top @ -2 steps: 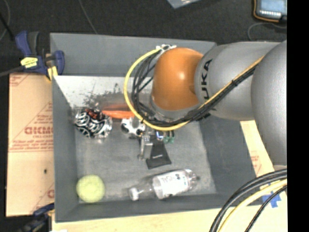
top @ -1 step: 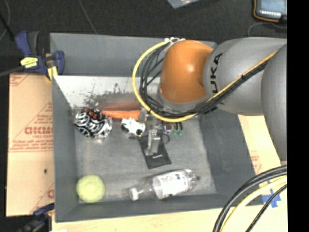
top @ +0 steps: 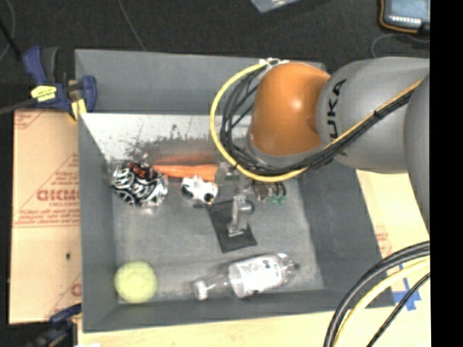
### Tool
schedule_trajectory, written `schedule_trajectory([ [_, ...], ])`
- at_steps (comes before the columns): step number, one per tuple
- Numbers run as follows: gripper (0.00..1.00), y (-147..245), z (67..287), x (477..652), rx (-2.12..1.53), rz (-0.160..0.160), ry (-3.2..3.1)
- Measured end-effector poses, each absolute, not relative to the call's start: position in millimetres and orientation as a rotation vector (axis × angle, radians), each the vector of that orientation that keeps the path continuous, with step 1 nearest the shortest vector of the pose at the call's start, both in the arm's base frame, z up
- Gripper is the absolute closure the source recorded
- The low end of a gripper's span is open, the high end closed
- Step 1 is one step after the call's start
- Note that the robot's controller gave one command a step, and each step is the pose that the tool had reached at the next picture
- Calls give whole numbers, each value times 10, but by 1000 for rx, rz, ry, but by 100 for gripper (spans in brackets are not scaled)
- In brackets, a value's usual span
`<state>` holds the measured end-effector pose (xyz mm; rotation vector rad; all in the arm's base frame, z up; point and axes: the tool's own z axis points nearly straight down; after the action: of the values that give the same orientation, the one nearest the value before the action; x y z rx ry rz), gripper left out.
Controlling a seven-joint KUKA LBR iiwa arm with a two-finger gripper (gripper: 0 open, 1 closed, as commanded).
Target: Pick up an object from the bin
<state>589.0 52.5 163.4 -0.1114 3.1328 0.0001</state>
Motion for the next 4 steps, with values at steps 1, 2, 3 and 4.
schedule_trajectory([
  [1, 0, 385, 1150, 5858, -34, 3, 3131],
  [2, 0, 374, 771, 5807, 22, 2, 3140],
  [3, 0, 429, 926, 5719, 119, 4, 3134],
  [4, 0, 406, 977, 5766, 144, 6, 3126],
])
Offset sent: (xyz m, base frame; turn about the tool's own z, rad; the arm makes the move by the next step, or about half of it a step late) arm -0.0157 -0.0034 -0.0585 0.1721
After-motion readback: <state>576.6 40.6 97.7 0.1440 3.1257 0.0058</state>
